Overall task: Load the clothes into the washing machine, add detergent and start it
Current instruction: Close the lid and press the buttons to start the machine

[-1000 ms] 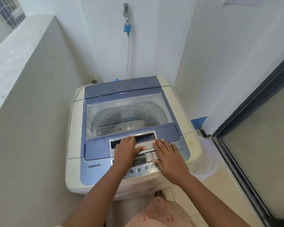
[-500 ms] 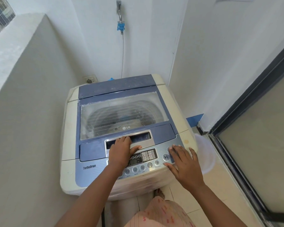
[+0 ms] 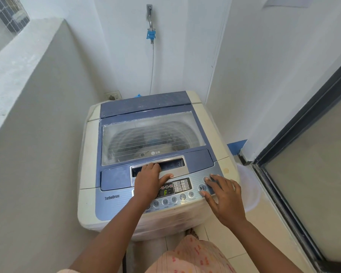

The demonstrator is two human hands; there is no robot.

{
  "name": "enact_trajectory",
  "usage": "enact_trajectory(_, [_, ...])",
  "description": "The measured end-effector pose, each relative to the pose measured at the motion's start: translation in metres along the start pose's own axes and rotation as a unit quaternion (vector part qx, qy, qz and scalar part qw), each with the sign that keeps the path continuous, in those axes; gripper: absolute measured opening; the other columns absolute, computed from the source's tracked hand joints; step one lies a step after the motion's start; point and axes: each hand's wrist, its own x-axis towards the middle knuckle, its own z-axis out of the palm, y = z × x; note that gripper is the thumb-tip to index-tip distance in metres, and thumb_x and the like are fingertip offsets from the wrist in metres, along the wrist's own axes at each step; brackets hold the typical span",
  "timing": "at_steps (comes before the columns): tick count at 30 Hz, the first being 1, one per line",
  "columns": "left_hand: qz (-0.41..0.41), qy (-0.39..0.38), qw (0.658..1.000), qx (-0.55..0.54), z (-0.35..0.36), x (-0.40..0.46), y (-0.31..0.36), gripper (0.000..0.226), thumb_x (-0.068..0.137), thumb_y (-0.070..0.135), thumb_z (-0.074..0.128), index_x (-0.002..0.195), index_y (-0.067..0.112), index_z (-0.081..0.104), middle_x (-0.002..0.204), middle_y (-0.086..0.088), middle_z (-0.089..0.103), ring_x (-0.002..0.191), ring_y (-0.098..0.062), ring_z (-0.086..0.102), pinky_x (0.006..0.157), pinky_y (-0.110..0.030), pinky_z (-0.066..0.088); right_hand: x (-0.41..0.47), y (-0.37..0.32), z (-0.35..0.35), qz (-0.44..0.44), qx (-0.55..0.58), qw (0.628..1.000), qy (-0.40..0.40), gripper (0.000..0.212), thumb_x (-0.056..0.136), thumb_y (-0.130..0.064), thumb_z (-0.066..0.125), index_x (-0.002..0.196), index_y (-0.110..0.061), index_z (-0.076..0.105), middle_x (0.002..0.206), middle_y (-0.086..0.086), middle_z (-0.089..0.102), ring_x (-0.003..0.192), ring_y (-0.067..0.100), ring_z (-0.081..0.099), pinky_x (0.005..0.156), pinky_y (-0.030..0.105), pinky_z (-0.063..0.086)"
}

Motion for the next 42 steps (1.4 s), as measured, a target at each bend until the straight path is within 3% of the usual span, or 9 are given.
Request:
enact_trajectory(4, [-0.013, -0.017, 0.997, -0.071, -0.005, -0.001, -0.004, 0.041, 0.09, 0.058, 0.053, 0.098, 0.019, 0.061, 0.097, 0.009, 0.058, 0.093, -0.013, 0.052, 0.07, -0.026, 0.042, -0.002, -0.001, -0.003, 0.034, 0.097, 0.995, 0.016, 0.045, 0.1, -0.047, 0.03, 0.13, -0.032, 0.06, 0.136, -0.013, 0.057, 0.129, 0.007, 0.048, 0.11, 0.046, 0.028])
enact_trajectory(8, [-0.002, -0.024, 0.981, -0.194, -0.016, -0.006, -0.013, 0.031, 0.097, 0.044, 0.049, 0.095, 0.021, 0.069, 0.093, 0.008, 0.065, 0.089, -0.01, 0.06, 0.072, -0.026, 0.05, 0.013, -0.008, -0.015, 0.087, 0.182, 0.977, 0.064, 0.048, 0.102, -0.051, 0.025, 0.117, -0.03, 0.066, 0.111, -0.017, 0.069, 0.109, 0.007, 0.061, 0.105, 0.048, 0.036])
enact_trajectory(11, [-0.04, -0.042, 0.911, -0.409, -0.032, -0.02, -0.009, 0.034, 0.102, 0.036, 0.044, 0.103, 0.016, 0.072, 0.103, 0.003, 0.071, 0.095, -0.006, 0.066, 0.082, -0.013, 0.051, 0.028, -0.025, -0.026, 0.14, 0.344, 0.927, 0.049, 0.066, 0.093, -0.072, 0.024, 0.117, -0.027, 0.066, 0.107, -0.016, 0.071, 0.105, 0.002, 0.064, 0.094, 0.027, 0.051])
enact_trajectory(13, [-0.069, -0.054, 0.855, -0.511, -0.038, -0.028, -0.006, 0.047, 0.102, 0.042, 0.035, 0.104, 0.013, 0.073, 0.105, 0.0, 0.074, 0.1, -0.011, 0.069, 0.092, -0.023, 0.052, 0.039, -0.044, -0.031, 0.169, 0.459, 0.872, 0.003, 0.076, 0.089, -0.077, 0.024, 0.117, -0.022, 0.069, 0.113, -0.012, 0.072, 0.111, 0.001, 0.063, 0.092, 0.013, 0.048])
enact_trajectory(18, [-0.079, -0.122, 0.764, -0.629, -0.042, -0.036, -0.004, 0.077, 0.104, 0.042, 0.008, 0.109, -0.004, 0.07, 0.112, -0.015, 0.072, 0.114, -0.026, 0.065, 0.105, -0.035, 0.043, 0.069, -0.089, -0.027, 0.166, 0.595, 0.772, -0.15, 0.081, 0.1, -0.058, 0.008, 0.119, -0.008, 0.068, 0.118, 0.005, 0.073, 0.116, 0.016, 0.066, 0.103, 0.031, 0.047])
enact_trajectory(25, [-0.103, -0.081, 0.747, -0.652, -0.032, -0.03, -0.007, 0.081, 0.104, 0.037, 0.005, 0.101, -0.01, 0.071, 0.103, -0.02, 0.073, 0.108, -0.03, 0.067, 0.106, -0.04, 0.042, 0.098, -0.109, -0.01, 0.127, 0.567, 0.773, -0.254, 0.077, 0.102, -0.049, 0.013, 0.109, 0.0, 0.072, 0.105, 0.012, 0.076, 0.105, 0.022, 0.071, 0.092, 0.028, 0.054])
enact_trajectory(31, [-0.117, -0.095, 0.744, -0.65, -0.021, -0.032, -0.005, 0.079, 0.104, 0.025, 0.002, 0.097, -0.016, 0.069, 0.102, -0.02, 0.074, 0.104, -0.027, 0.068, 0.089, -0.021, 0.049, 0.101, -0.101, -0.001, 0.122, 0.564, 0.771, -0.27, 0.067, 0.108, -0.032, 0.017, 0.101, 0.003, 0.074, 0.098, 0.015, 0.076, 0.098, 0.023, 0.072, 0.087, 0.025, 0.054])
enact_trajectory(36, [-0.102, -0.108, 0.748, -0.647, -0.021, -0.033, -0.006, 0.079, 0.103, 0.017, -0.003, 0.096, -0.018, 0.068, 0.095, -0.003, 0.077, 0.104, -0.015, 0.069, 0.087, -0.012, 0.047, 0.101, -0.099, 0.0, 0.123, 0.565, 0.763, -0.287, 0.06, 0.107, -0.024, 0.022, 0.102, 0.007, 0.072, 0.102, 0.014, 0.076, 0.103, 0.021, 0.071, 0.088, 0.021, 0.053])
enact_trajectory(42, [-0.141, -0.109, 0.746, -0.642, -0.023, -0.032, -0.005, 0.079, 0.103, 0.02, -0.001, 0.097, -0.018, 0.068, 0.092, -0.012, 0.077, 0.097, -0.017, 0.071, 0.082, -0.013, 0.049, 0.104, -0.098, -0.001, 0.115, 0.572, 0.755, -0.301, 0.057, 0.107, -0.021, 0.022, 0.104, 0.007, 0.072, 0.105, 0.015, 0.075, 0.105, 0.023, 0.07, 0.091, 0.022, 0.053])
